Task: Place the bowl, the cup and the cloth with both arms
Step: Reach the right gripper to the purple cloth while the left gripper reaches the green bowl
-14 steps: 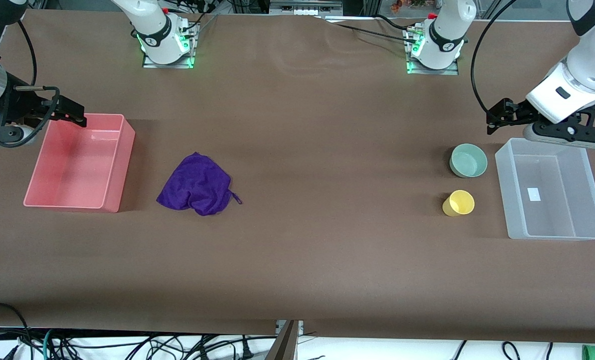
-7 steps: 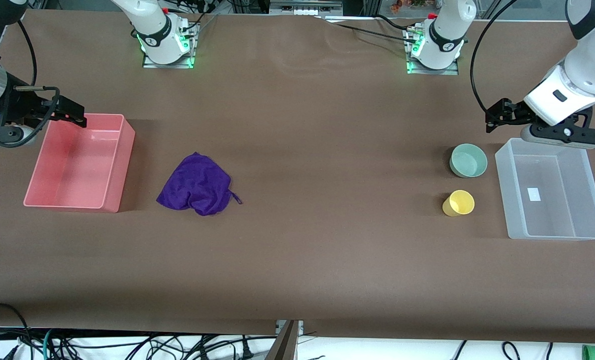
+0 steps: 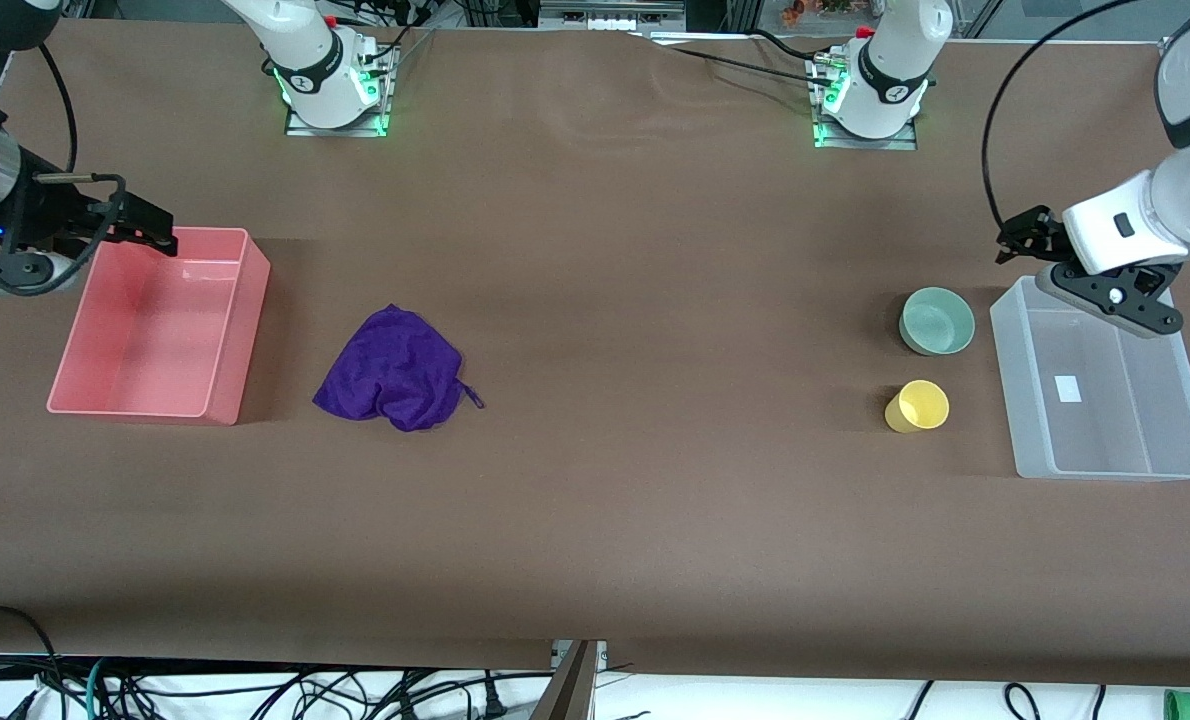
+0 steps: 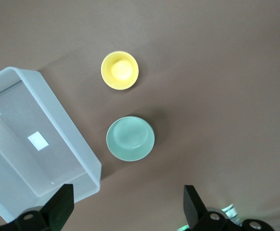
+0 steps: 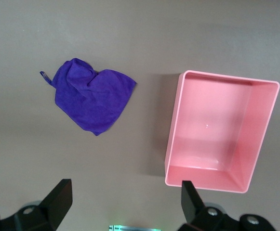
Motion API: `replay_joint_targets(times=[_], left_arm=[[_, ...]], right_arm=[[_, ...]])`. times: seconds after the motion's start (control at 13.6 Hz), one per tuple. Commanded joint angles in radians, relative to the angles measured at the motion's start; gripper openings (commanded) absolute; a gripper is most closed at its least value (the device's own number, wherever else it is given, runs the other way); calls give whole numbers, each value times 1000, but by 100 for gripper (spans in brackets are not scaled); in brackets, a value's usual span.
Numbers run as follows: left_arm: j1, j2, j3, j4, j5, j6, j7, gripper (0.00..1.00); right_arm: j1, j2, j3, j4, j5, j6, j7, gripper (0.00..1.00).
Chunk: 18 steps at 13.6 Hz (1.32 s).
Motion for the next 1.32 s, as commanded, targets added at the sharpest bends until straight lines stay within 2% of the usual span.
replay_joint_targets(times=[0.0,0.07,0.15,0.29,0.44,0.51,0.74,0.81,0.88,0.96,1.1,1.25], left_arm=[[36,61,-6,-9,28,25,205,100],[41,74,-7,-47,31,80,275,100],[44,76,-6,-109,34,172,344,100],[58,79,-7,-260,42,389,440,100],[59,105,-6,-398,42,607,521,100],[65,134,-6,-440,42,695,561,100],[113,258,-9,-454,42,832,688,99],[113,289,-7,-463,42,867,727,88],[113,315,-9,-468,42,896,753,67],[113,332,-9,-468,41,904,759,41],[111,343,-10,-464,42,906,764,0],[110,337,-13,-459,42,901,781,0]], right_arm=[[19,53,9,-60,-8,18,-6,100],[19,55,15,-109,-8,24,-4,100],[13,58,47,-164,-8,80,9,100],[10,64,73,-285,-4,259,19,100],[15,107,76,-362,-1,408,67,100],[19,138,84,-391,-1,483,97,100],[47,246,102,-417,-1,654,184,100],[58,285,102,-419,-2,715,207,100],[70,320,102,-419,-2,764,232,100],[82,354,102,-419,-2,815,246,100],[95,411,102,-420,-1,910,256,100],[101,455,102,-422,-2,982,256,100]])
